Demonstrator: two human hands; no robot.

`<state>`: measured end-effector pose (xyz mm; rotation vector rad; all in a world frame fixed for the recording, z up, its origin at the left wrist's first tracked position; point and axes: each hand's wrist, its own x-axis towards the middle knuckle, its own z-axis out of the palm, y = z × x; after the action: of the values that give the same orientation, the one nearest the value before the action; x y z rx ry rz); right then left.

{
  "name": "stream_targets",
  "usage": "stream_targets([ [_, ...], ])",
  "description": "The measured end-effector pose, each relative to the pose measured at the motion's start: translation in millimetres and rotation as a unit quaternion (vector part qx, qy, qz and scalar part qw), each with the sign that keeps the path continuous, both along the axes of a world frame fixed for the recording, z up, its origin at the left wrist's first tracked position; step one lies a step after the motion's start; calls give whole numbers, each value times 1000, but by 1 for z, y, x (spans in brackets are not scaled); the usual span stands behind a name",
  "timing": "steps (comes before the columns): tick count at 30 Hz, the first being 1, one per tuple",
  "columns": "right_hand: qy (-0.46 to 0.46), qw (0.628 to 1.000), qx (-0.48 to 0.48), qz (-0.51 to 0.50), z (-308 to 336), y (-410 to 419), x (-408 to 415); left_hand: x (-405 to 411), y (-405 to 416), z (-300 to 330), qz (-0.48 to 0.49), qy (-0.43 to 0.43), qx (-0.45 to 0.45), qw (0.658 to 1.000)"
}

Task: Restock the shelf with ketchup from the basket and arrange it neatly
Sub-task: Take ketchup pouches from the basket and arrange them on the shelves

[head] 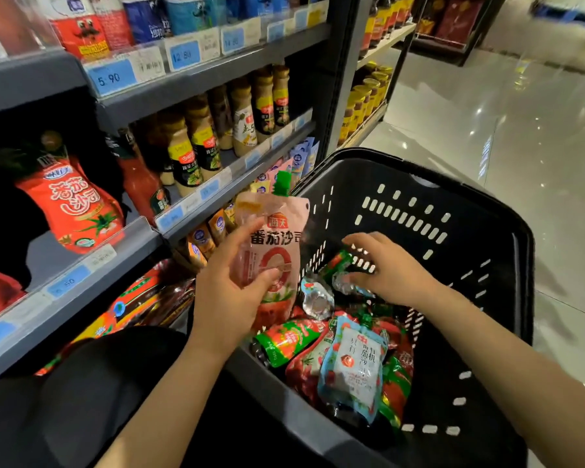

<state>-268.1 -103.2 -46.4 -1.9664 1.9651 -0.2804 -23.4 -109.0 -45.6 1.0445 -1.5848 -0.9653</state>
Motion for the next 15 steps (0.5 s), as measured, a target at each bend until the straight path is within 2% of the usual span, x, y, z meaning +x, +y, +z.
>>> stream_targets([
  [4, -41, 974, 171, -143, -61, -51, 3, 4, -2, -9, 39, -5, -11, 999],
  [7, -70, 952, 233, -187, -113, -60, 20, 5, -4, -13, 45, -15, -2, 999],
  [9, -92, 947, 228, -207, -138, -57, 35, 5, -5, -14, 44, -38, -15, 998],
  [15, -34, 965, 117, -231, -162, -43, 52, 4, -7, -11, 46, -59, -2, 997],
])
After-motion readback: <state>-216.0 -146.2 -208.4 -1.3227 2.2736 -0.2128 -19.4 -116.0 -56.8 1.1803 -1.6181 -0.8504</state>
